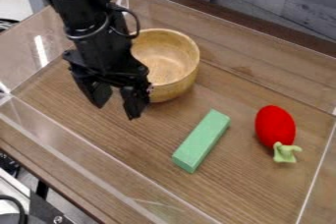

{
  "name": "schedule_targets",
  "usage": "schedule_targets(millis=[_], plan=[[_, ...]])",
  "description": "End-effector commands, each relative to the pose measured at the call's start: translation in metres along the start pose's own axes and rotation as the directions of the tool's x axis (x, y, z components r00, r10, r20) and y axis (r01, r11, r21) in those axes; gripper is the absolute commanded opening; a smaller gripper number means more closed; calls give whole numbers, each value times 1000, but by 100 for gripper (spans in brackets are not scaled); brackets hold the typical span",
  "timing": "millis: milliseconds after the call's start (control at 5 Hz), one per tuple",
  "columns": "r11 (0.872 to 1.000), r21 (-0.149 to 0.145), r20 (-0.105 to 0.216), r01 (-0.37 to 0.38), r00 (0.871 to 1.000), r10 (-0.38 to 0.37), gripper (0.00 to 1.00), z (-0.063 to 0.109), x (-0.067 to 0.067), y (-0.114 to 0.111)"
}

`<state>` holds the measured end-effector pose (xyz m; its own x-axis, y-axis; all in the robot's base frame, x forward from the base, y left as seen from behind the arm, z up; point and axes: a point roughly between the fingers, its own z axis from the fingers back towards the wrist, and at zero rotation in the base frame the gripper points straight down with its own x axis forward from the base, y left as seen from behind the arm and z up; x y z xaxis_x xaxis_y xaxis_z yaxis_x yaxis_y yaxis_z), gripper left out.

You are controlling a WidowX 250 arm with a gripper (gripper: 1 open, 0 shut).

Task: Move the red fruit to the right

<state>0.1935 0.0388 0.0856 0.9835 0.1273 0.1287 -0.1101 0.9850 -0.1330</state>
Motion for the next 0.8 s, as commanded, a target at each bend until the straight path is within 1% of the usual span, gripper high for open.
schedule_targets(millis=[0, 200, 400, 600], plan=[[1000, 14, -6, -2, 1000, 2, 100, -5, -1, 7], [1000, 23, -14, -19, 1000, 19, 100, -11, -4, 18], [999, 32, -16, -35, 999, 36, 100, -15, -9, 24], [998, 39, -15, -48, 999, 48, 100, -18, -12, 25]])
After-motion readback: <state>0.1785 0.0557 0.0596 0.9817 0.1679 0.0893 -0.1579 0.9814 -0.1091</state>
